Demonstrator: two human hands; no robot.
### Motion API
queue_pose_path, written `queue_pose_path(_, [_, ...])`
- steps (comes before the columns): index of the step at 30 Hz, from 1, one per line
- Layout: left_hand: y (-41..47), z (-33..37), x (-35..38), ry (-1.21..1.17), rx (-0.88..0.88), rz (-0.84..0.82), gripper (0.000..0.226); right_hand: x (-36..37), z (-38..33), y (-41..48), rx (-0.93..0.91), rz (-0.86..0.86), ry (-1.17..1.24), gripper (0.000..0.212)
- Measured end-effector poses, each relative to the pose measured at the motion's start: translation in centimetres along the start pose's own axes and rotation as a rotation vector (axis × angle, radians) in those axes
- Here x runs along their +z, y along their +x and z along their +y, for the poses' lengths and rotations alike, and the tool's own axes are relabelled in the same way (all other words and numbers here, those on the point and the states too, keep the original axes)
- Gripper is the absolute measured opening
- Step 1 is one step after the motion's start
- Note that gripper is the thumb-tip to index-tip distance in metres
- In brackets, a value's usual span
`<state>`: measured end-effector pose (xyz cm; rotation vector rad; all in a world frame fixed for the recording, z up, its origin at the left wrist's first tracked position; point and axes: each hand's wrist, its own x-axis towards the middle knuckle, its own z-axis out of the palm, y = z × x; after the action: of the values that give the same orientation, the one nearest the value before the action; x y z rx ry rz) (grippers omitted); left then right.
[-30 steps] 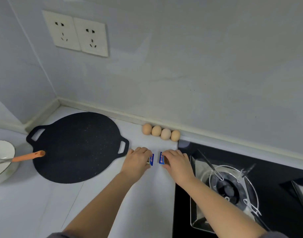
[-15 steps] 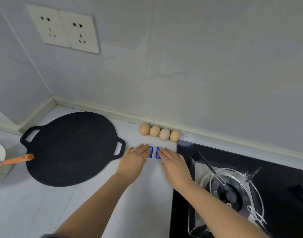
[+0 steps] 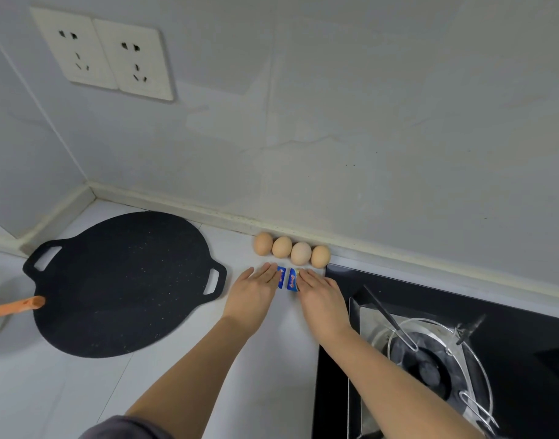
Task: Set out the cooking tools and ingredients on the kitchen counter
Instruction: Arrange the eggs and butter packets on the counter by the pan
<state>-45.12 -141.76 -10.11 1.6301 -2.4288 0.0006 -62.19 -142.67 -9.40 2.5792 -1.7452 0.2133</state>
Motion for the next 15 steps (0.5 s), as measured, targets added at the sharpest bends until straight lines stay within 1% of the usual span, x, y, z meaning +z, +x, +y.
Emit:
queue_pose_path(4, [0.32,0.14,0.27,-0.014,0.005,0.045,0.073,-0.11,0.03,-0.01,-0.036,0.017,0.000,0.054])
queue_pose_path(7, [0.26,0.29,0.31,-0.011,-0.001,0.014,0.072,-0.10,-0.08,-0.16,-0.052,0.041,0.001,0.051])
queue_pose_path(10, [0.19,0.24,0.49,0.006,-0.006,0.021,0.073,-0.06,-0.20,-0.01,-0.060,0.034,-0.025,0.048])
queue_pose_path(13, [0.26,0.65,-0.03,-0.009,-0.044,-0.029,0.072,-0.17,-0.39,0.12,-0.044,0.019,-0.028,0.046])
queue_pose_path(15, [0.26,0.91,-0.20,-0.005,-0.073,-0.053,0.067,-0.21,-0.52,-0.05,-0.023,0.004,-0.017,0.046])
